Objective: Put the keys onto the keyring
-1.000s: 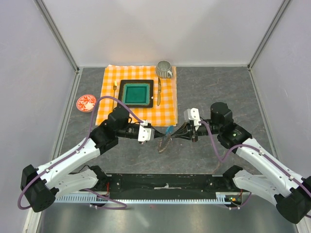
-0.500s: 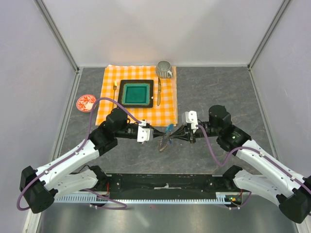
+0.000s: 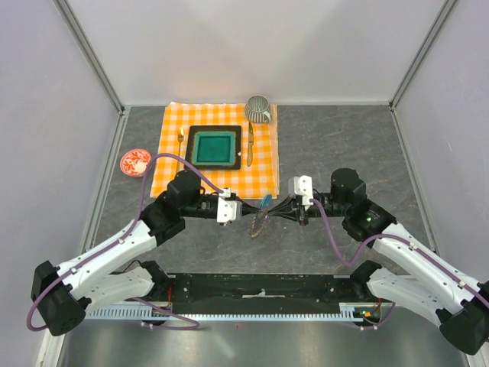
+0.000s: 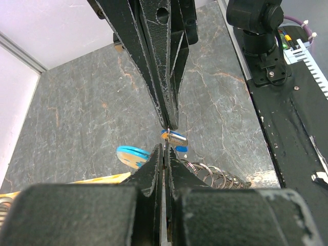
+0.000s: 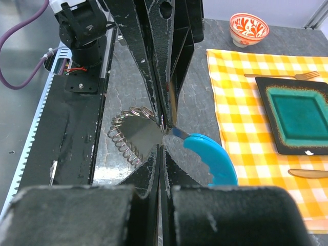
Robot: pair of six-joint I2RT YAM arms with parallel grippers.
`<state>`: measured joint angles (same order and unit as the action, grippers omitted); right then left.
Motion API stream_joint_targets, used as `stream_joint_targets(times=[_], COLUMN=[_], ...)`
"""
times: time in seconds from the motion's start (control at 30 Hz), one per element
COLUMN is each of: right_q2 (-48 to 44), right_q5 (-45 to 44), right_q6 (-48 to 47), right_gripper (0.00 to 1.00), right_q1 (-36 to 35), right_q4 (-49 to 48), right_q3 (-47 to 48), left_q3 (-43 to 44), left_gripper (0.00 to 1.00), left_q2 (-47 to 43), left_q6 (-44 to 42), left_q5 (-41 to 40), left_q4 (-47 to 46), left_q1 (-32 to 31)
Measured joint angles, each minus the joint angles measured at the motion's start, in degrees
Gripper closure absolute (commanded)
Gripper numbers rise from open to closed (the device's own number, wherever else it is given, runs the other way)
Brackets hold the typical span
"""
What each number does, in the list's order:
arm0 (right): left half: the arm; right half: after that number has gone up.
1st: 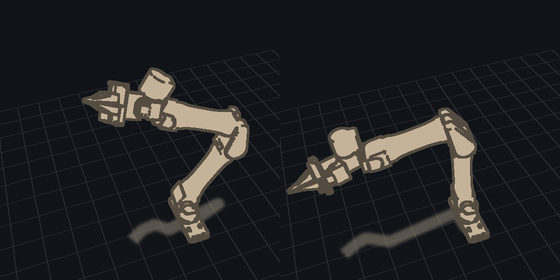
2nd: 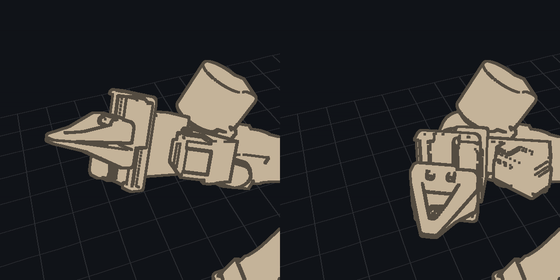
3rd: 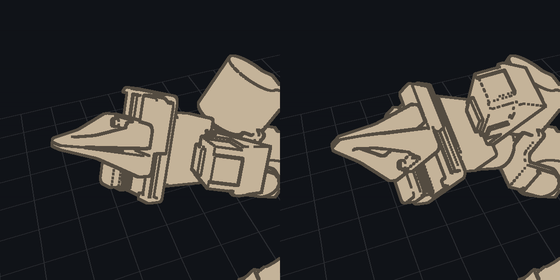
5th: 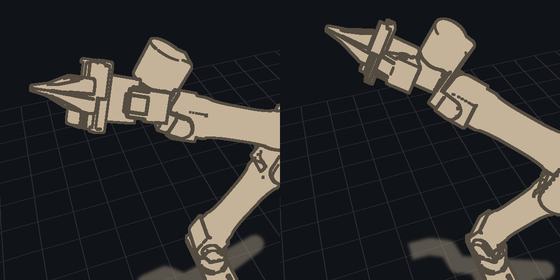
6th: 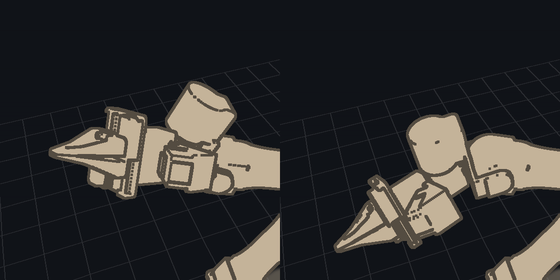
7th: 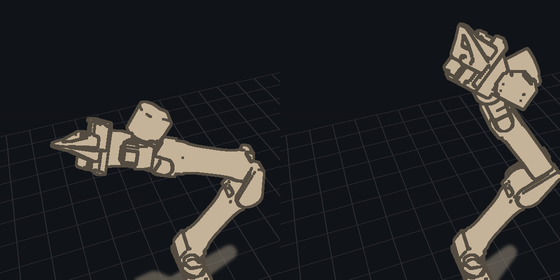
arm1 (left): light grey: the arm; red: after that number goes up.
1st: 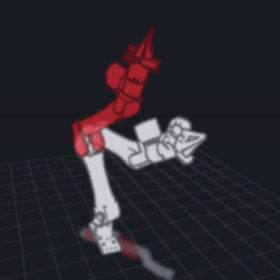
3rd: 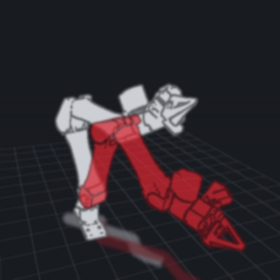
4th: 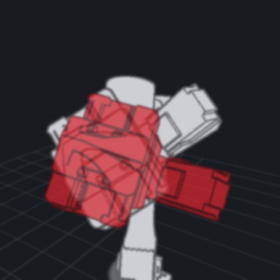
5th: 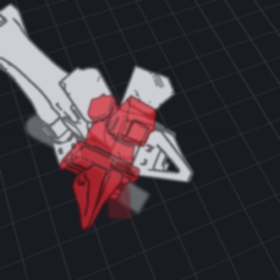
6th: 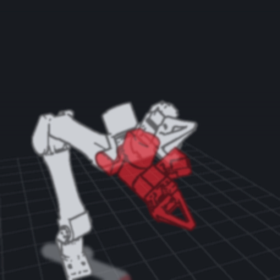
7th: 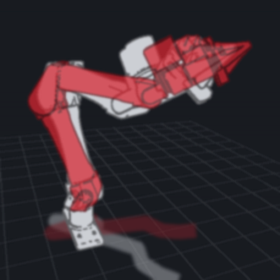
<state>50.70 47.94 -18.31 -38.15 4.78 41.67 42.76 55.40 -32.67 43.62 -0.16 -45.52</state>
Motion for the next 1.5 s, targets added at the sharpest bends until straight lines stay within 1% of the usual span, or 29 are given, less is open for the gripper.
stream_joint_targets(times=[0.67, 1.5], right_q2=[-0.24, 0.00], right_q5=[0.48, 0.37], right_q6=[1.49, 1.57], right_gripper=[1.00, 1.00], right_q1=[0.00, 0.00], right_q4=[-3.74, -3.69], right_q3=[-0.55, -0.74], left_q3=[-0.02, -0.04], left_gripper=[0.98, 0.98], left_q2=[0.28, 0.04], left_q6=[0.09, 0.09], left_q5=[0.04, -1.14], left_q4=[-0.02, -0.15], left_q1=[-0.37, -0.37])
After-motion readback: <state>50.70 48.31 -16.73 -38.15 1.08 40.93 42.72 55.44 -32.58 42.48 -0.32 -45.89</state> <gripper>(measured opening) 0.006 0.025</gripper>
